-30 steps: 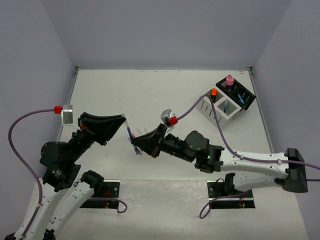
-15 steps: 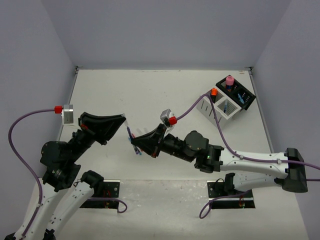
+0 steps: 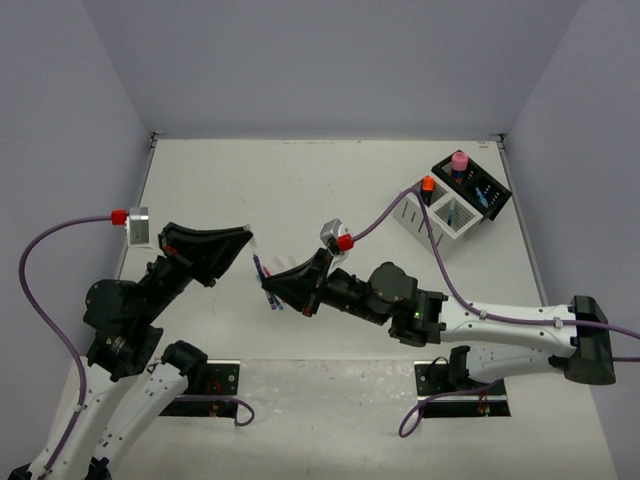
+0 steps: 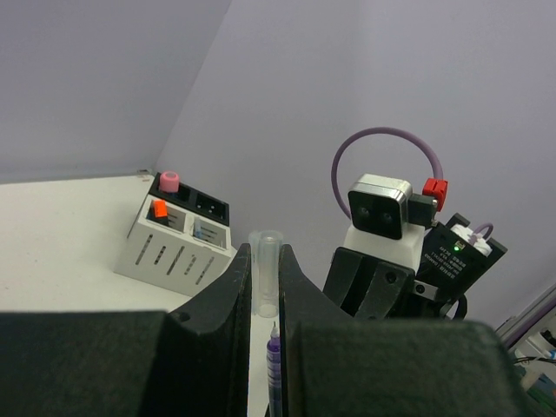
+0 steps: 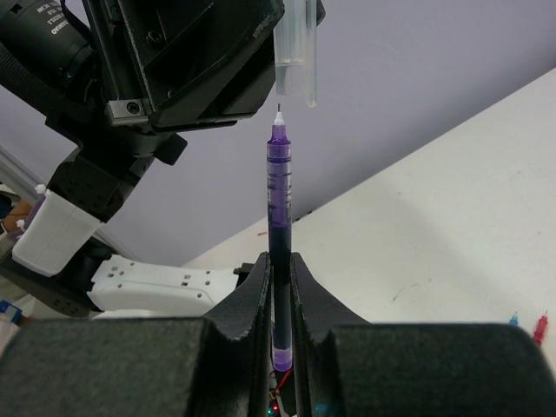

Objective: Sort the stationery into containers
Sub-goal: Close the pen cap on the pen.

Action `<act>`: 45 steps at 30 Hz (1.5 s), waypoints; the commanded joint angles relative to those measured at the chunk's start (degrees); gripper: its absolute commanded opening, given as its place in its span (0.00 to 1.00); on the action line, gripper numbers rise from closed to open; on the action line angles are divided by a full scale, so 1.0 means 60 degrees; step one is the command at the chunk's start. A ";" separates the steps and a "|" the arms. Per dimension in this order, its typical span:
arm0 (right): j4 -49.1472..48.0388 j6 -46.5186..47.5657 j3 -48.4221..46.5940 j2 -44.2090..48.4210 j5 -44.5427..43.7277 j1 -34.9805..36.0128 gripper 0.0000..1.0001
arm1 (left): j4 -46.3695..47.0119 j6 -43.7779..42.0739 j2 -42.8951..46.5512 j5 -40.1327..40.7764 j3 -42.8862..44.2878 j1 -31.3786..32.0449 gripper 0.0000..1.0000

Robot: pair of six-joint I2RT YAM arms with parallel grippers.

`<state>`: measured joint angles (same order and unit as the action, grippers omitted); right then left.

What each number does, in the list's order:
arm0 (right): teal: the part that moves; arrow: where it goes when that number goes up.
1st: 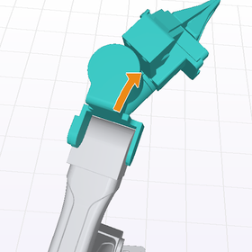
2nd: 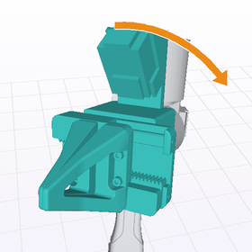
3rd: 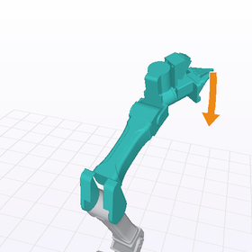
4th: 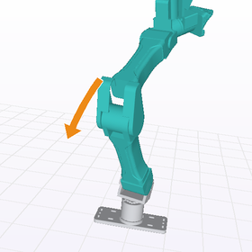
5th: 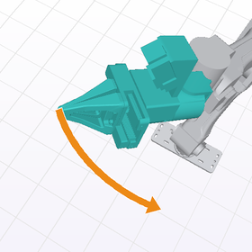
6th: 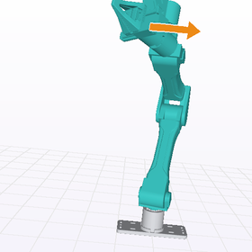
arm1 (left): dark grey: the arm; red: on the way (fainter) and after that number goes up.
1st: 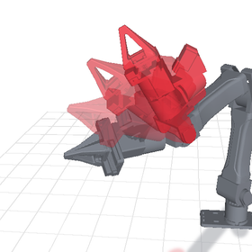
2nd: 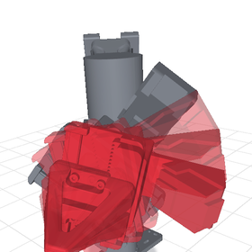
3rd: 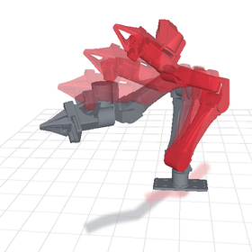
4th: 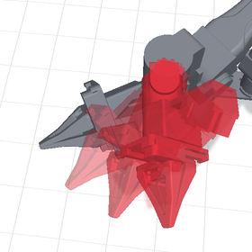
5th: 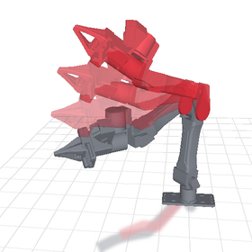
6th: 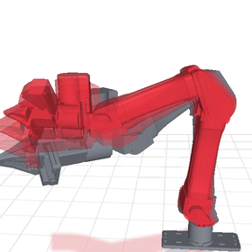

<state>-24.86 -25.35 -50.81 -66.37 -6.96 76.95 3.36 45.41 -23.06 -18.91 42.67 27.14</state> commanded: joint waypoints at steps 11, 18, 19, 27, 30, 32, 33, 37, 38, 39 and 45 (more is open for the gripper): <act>-0.0101 0.0515 -0.0516 0.0075 -0.0656 0.0051 0.00 | 0.0363 0.0151 0.0035 -0.0390 -0.0168 0.0004 0.00; -0.0022 0.0526 -0.0571 0.0051 -0.0623 0.0051 0.00 | 0.0305 0.0132 0.0103 -0.0268 -0.0101 0.0004 0.00; -0.0035 0.0498 -0.0527 0.0050 -0.0631 0.0051 0.00 | 0.0275 0.0111 0.0108 -0.0233 -0.0044 0.0004 0.00; -0.0250 0.0273 -0.0029 0.0278 -0.0588 0.0051 0.00 | -0.0060 -0.0112 0.0122 -0.0059 0.0329 0.0004 0.00; -0.0241 0.0224 -0.0026 0.0349 -0.0441 0.0049 0.00 | -0.0050 -0.0086 0.0111 -0.0057 0.0317 0.0004 0.00; -0.0222 0.0224 -0.0002 0.0368 -0.0410 0.0049 0.00 | -0.0062 -0.0084 0.0120 -0.0045 0.0318 0.0004 0.00; -0.0222 0.0217 0.0010 0.0377 -0.0407 0.0051 0.00 | -0.0062 -0.0093 0.0123 -0.0033 0.0324 0.0004 0.00; -0.0285 0.0188 0.0108 0.0387 -0.0448 0.0051 0.00 | -0.0057 -0.0082 0.0109 -0.0056 0.0344 -0.0002 0.00; -0.0294 0.0196 0.0117 0.0370 -0.0490 0.0051 0.00 | -0.0048 -0.0057 0.0108 -0.0057 0.0344 -0.0010 0.00; -0.0282 0.0210 0.0105 0.0368 -0.0495 0.0051 0.00 | -0.0048 -0.0068 0.0108 -0.0070 0.0344 0.0016 0.00; -0.0235 0.0140 0.0058 0.0223 -0.0332 0.0051 0.00 | 0.0011 -0.0038 0.0110 -0.0070 0.0385 0.0004 0.00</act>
<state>-24.00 -23.94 -50.39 -65.19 -8.41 76.99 2.46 45.82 -22.63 -19.07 42.68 27.14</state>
